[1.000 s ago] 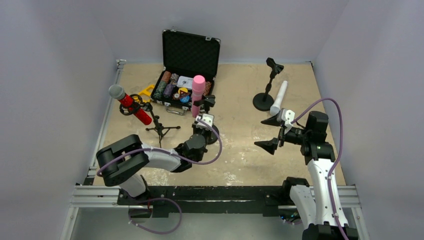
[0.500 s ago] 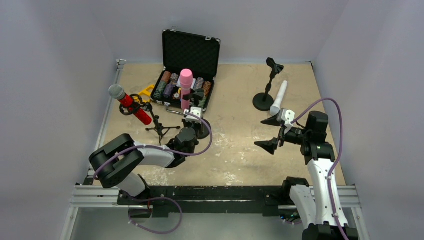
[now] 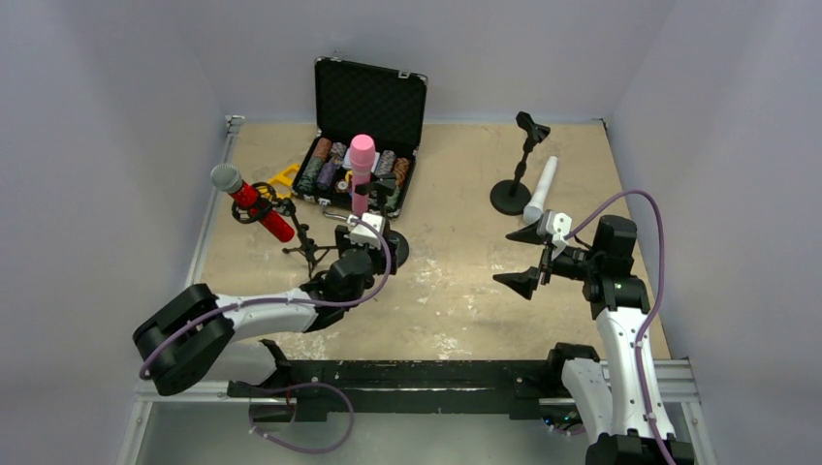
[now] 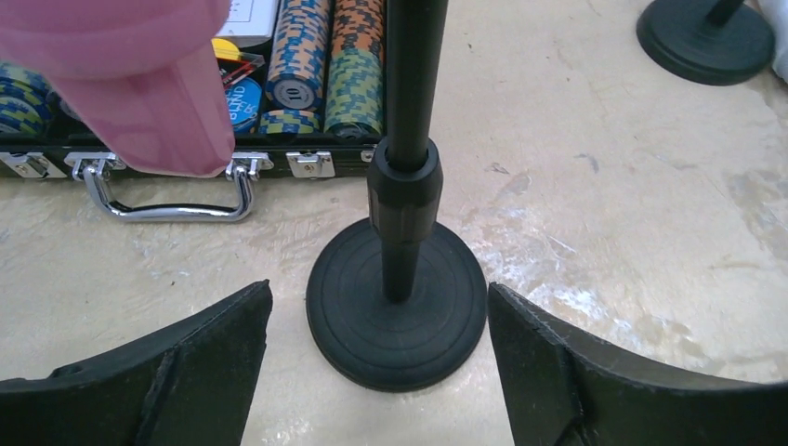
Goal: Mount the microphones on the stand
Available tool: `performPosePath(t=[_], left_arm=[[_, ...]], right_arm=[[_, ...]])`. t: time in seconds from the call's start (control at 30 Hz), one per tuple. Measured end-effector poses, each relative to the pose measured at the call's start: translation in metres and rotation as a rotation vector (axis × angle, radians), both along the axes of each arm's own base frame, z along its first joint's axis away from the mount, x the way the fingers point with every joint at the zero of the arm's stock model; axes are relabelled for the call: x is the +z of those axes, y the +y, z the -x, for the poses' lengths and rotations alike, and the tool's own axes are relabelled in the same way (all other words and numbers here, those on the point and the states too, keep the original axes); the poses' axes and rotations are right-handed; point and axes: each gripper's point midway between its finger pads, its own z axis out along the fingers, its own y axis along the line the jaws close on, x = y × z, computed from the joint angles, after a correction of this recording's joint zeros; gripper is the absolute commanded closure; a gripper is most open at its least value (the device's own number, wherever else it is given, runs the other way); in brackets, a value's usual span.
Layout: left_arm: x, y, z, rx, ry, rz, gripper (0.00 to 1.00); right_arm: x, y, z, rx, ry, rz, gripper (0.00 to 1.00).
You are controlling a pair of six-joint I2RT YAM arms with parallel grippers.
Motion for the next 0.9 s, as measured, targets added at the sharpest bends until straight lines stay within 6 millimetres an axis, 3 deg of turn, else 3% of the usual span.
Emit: performPosePath(t=[0.53,0.9], left_arm=[[0.030,-0.012,0.064,-0.285,0.146,-0.005,0.08],[0.047,-0.007,0.110,-0.453,0.223,-0.004,0.07]], right_arm=[[0.000,-0.001,-0.001,-0.004,-0.007,0.003,0.01],[-0.002,-0.002,-0.001,-0.005,-0.014,0.010,0.01]])
